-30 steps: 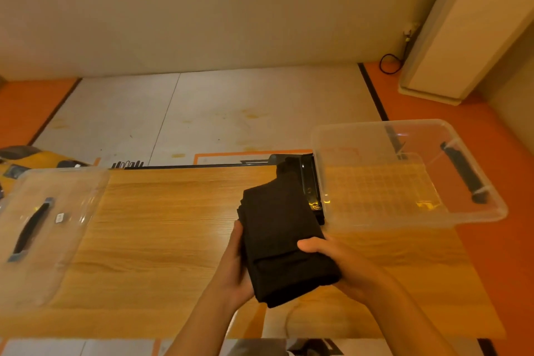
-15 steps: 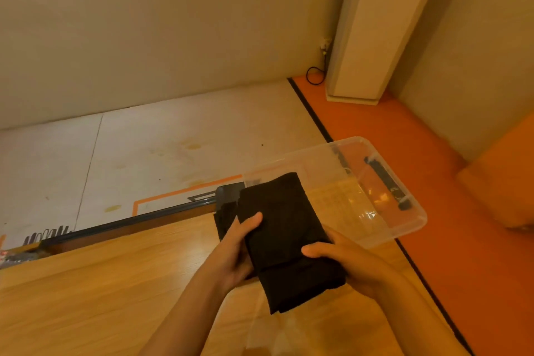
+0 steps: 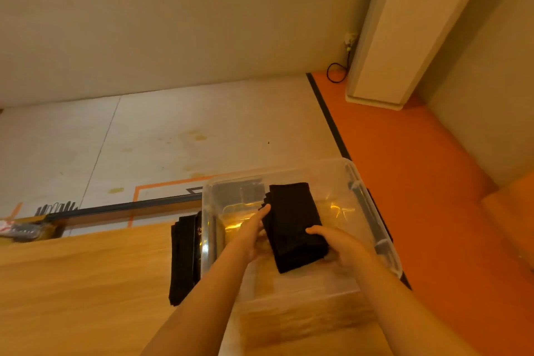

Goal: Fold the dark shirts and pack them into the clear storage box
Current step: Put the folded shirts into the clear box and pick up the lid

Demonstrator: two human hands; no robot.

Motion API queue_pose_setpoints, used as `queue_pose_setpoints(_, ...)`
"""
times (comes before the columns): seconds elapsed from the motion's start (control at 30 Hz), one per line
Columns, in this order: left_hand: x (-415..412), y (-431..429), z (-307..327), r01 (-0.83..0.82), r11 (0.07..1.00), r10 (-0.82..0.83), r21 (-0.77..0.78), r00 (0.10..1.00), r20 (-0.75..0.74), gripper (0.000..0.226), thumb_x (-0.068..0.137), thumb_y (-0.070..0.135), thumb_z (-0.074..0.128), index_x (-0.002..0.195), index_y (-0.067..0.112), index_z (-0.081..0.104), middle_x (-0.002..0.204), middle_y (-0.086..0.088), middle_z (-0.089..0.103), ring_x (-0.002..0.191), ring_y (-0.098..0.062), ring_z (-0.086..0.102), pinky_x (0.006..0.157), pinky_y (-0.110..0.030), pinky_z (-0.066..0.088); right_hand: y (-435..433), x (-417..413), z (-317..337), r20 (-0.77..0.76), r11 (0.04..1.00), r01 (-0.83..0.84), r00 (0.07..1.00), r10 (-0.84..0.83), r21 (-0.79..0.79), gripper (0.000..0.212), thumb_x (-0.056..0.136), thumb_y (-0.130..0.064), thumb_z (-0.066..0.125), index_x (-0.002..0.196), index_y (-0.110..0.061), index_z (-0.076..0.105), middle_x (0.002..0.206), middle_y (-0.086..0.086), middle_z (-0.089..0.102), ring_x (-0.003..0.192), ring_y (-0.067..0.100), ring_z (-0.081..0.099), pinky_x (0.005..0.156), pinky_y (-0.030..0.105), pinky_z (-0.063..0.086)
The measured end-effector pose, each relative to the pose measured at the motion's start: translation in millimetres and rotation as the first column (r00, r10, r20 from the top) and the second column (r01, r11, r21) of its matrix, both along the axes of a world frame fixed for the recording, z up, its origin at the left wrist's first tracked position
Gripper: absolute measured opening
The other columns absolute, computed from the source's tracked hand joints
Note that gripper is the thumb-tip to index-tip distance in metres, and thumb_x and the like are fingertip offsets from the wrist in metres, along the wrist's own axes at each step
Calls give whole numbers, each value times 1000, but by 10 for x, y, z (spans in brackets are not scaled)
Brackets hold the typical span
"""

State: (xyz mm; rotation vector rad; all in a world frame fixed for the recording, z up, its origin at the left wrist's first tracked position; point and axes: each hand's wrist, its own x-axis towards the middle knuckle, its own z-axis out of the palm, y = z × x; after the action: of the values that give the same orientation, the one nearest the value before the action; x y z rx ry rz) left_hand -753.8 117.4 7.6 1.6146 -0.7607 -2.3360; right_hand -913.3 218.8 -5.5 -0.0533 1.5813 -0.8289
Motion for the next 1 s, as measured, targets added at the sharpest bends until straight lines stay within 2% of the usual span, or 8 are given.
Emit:
queue_pose_setpoints(0.2, 36, 398, -111, -28, 1000, 28, -5, 988, 150, 59, 89, 42, 62, 137, 12, 45, 99, -4, 61, 105, -24, 52, 99, -47, 39, -16, -85, -220, 20, 1000, -12, 1000, 11, 23, 48, 82, -25, 73, 122, -8, 54, 121, 15, 59, 112, 31, 55, 100, 44, 48)
queue_pose_setpoints(0.3, -21, 483, -38, 91, 995, -99, 44, 968, 229, 73, 85, 50, 64, 141, 12, 38, 121, -10, 57, 126, -30, 45, 103, -43, 37, -1, -100, -184, 40, 999, -27, 999, 26, 23, 46, 82, -24, 72, 121, -7, 55, 116, 16, 60, 108, 32, 57, 90, 41, 52)
queue_pose_setpoints(0.47, -99, 472, -53, 260, 961, -275, 90, 919, 281, 51, 82, 48, 69, 116, 14, 52, 100, -5, 57, 93, -21, 54, 97, -36, 44, 36, -154, -96, 116, 999, -15, 993, 11, 38, 42, 83, -21, 72, 118, -7, 54, 110, 19, 58, 102, 34, 58, 71, 39, 53)
queue_pose_setpoints(0.57, -93, 505, -97, 350, 936, -347, 43, 891, 292, 42, 82, 43, 71, 108, 14, 53, 102, -5, 57, 99, -21, 55, 101, -36, 45, 68, -180, -100, 116, 999, -24, 993, 20, 35, 43, 83, -21, 72, 120, -7, 53, 111, 18, 58, 103, 33, 58, 69, 39, 53)
queue_pose_setpoints(0.7, -31, 516, -107, 462, 886, -443, -33, 865, 235, 55, 83, 23, 73, 130, 6, 49, 113, -6, 60, 112, -23, 58, 100, -35, 49, 85, -210, -123, 3, 983, -181, 984, 181, 26, 47, 86, -22, 70, 126, -7, 51, 118, 16, 60, 110, 32, 57, 92, 44, 52)
queue_pose_setpoints(0.8, 82, 444, -122, 647, 762, -583, -24, 702, 409, 74, 82, 32, 74, 141, 9, 35, 131, -10, 52, 121, -27, 52, 100, -36, 48, 67, -253, -172, -233, 917, -397, 889, 393, 34, 73, 82, -26, 74, 143, -12, 36, 138, 12, 50, 124, 31, 50, 102, 46, 46)
queue_pose_setpoints(0.87, 103, 381, -127, 544, 829, -424, -133, 764, 486, 83, 86, 42, 68, 148, 9, 24, 149, -15, 36, 132, -33, 42, 104, -41, 43, 15, -265, -152, -330, 911, -413, 859, 392, 7, 83, 83, -36, 72, 149, -17, 25, 149, 9, 38, 134, 31, 41, 108, 47, 40)
queue_pose_setpoints(1.0, -149, 311, -88, -38, 940, 135, -339, 954, 267, 60, 101, 41, 39, 152, 17, 18, 156, -11, 25, 141, -34, 28, 112, -47, 29, -254, -164, -60, -397, 939, -324, 881, 257, -112, 63, 99, -42, 45, 151, -16, 21, 155, 8, 28, 141, 30, 30, 112, 43, 32)
